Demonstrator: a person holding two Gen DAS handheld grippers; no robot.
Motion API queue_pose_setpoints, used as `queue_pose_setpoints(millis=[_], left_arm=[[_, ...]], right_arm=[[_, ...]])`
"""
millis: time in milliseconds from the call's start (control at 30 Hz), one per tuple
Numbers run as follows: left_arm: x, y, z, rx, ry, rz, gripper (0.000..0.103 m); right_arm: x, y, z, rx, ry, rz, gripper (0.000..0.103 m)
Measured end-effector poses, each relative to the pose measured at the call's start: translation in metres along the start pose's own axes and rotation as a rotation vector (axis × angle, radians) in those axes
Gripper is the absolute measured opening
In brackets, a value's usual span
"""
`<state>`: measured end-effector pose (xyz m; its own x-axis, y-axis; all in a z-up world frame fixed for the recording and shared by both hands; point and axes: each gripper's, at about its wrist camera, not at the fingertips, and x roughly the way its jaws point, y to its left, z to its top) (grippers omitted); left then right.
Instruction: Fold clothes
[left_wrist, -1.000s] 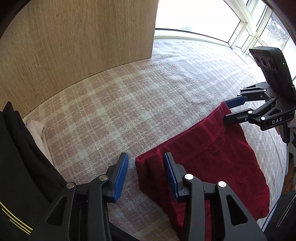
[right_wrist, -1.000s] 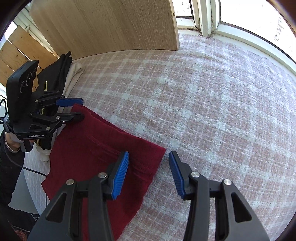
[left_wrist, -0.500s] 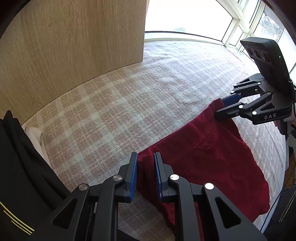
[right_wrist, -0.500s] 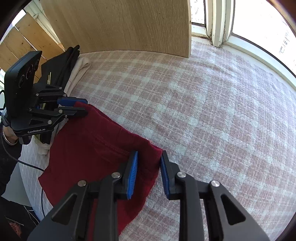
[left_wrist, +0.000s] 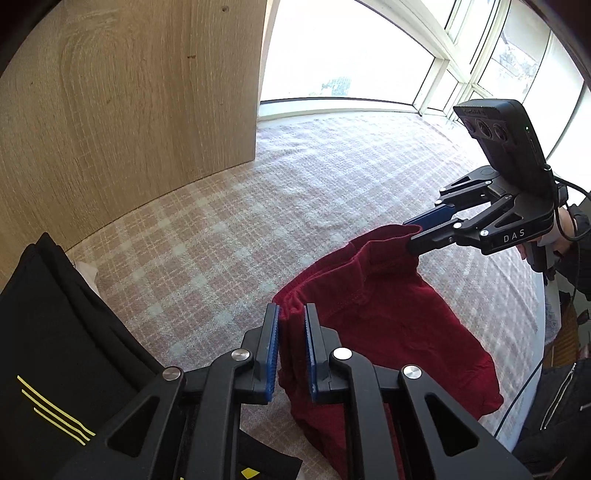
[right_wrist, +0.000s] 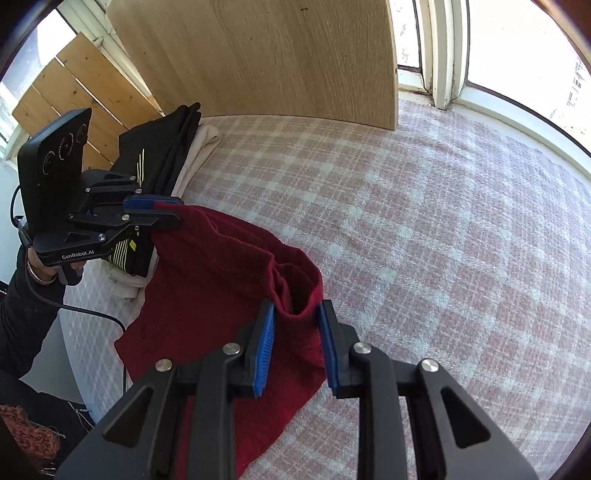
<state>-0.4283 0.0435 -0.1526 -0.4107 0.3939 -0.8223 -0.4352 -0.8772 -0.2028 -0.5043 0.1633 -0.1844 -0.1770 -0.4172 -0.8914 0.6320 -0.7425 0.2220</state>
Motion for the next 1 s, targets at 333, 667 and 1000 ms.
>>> queue_pose_setpoints(millis=[333, 667, 1000], left_arm=[[0.02, 0.013, 0.002, -0.019, 0.047, 0.039, 0.012], [0.029, 0.017, 0.003, -0.021, 0.069, 0.046, 0.012], [0.027, 0.019, 0.003, -0.038, 0.057, 0.025, 0.013]], right_arm=[[0.031, -0.017, 0.011, -0.007, 0.067, -0.062, 0.026], [0.044, -0.019, 0.017, -0.018, 0.124, -0.051, 0.028], [0.037, -0.016, 0.02, -0.014, 0.116, -0.038, 0.01]])
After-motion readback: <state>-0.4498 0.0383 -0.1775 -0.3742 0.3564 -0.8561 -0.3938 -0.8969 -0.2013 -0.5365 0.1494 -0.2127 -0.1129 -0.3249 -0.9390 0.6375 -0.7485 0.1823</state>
